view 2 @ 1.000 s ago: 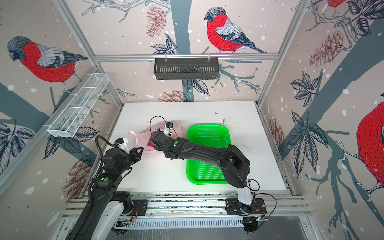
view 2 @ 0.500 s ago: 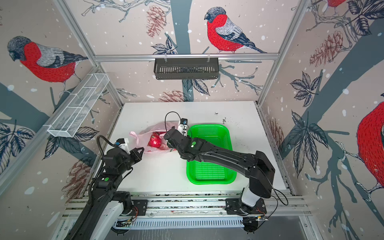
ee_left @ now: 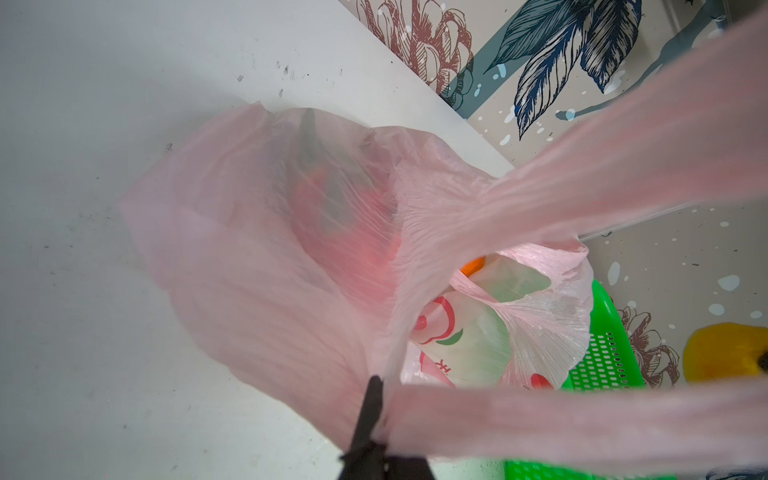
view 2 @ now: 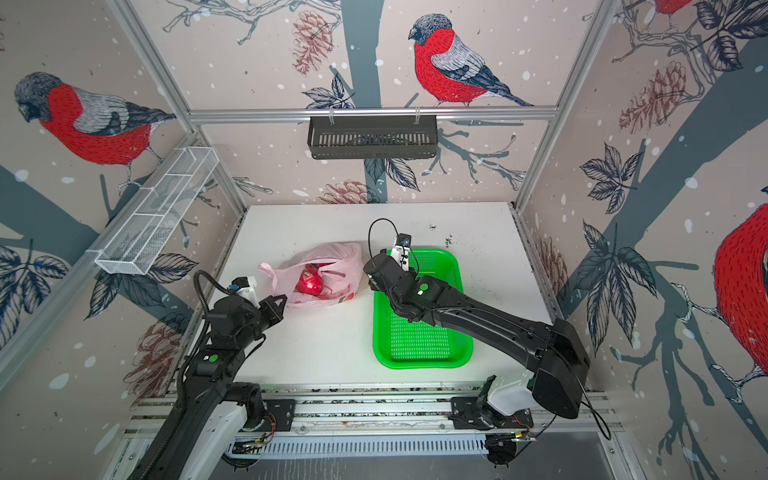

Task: Untie the knot of the plastic bag and take out the fruit
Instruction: 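Lift the yellow fruit out of the bag with the right gripper toward the green basket, then lower the yellow fruit into the green basket and open the right gripper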

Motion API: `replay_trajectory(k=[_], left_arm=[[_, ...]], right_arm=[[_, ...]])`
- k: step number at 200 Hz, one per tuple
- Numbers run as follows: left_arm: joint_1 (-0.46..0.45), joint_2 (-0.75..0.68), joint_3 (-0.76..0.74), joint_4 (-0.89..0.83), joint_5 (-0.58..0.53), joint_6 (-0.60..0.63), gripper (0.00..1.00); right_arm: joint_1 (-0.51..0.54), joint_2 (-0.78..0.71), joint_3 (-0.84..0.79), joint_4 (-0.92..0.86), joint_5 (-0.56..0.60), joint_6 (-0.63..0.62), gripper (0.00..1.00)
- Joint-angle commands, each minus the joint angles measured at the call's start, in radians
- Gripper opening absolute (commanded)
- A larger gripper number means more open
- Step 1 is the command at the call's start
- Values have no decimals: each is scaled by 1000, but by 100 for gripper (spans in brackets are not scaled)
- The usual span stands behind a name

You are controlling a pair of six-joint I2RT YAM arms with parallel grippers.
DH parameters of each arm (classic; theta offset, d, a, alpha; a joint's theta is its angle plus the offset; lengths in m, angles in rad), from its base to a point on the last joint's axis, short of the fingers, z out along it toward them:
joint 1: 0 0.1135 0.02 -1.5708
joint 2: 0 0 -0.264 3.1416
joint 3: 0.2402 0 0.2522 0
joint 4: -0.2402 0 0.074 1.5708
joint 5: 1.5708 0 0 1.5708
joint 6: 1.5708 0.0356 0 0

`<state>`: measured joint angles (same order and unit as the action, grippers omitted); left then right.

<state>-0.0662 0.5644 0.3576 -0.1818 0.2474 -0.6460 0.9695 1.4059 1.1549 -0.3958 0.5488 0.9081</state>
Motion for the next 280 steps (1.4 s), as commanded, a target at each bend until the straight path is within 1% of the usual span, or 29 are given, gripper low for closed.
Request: replay_trajectory(k=[1, 36, 67, 105, 194, 280], left_arm=[[-3, -4, 4, 8, -16, 20, 0], [-6, -6, 4, 5, -23, 17, 0], [-10, -6, 4, 4, -30, 18, 0], [-12, -8, 4, 2, -33, 17, 0], [-21, -8, 1, 5, -33, 17, 0], [-26, -4, 1, 5, -33, 19, 0]], right_arm=[[-31, -14, -27, 9, 1, -35, 59], [-87, -10, -71, 46, -46, -54, 59], [-130, 23, -84, 54, -99, -58, 59], [-159, 62, -119, 96, -143, -60, 59], [-179, 149, -176, 162, -197, -46, 59], [-188, 223, -189, 218, -232, -37, 60]])
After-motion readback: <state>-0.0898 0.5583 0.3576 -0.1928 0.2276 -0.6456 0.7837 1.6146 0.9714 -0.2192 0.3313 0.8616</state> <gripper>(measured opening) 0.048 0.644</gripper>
